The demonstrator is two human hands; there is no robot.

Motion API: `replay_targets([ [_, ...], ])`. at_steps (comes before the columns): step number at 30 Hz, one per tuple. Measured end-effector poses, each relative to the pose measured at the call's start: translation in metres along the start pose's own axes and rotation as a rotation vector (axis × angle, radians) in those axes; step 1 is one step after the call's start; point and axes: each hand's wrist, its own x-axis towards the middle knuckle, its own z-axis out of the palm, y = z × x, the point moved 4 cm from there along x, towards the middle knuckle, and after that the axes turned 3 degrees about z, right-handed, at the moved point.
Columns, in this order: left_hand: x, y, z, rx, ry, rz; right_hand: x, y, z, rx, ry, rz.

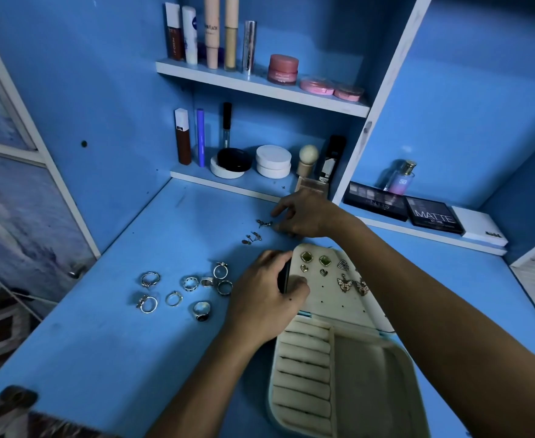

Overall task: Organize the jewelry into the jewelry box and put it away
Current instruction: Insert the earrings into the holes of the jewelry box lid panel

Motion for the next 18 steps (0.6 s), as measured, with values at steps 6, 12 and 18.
replay_targets([
  [6, 0.0000, -0.0003, -0.0001, 0.004, -0.010, 0.002, 0.0039, -0.0010, 0.0005, -0.014, -0.012, -0.021],
  [12, 0.0004, 0.0005, -0.0006, 0.008, -0.013, 0.003, 0.0047, -0.0007, 0.0008, 0.011, -0.001, -0.019],
  [18, 0.0002, 0.0006, -0.0006, 0.010, -0.006, 0.004, 0.0063, 0.0071, -0.0032, 0.001, -0.008, 0.000],
])
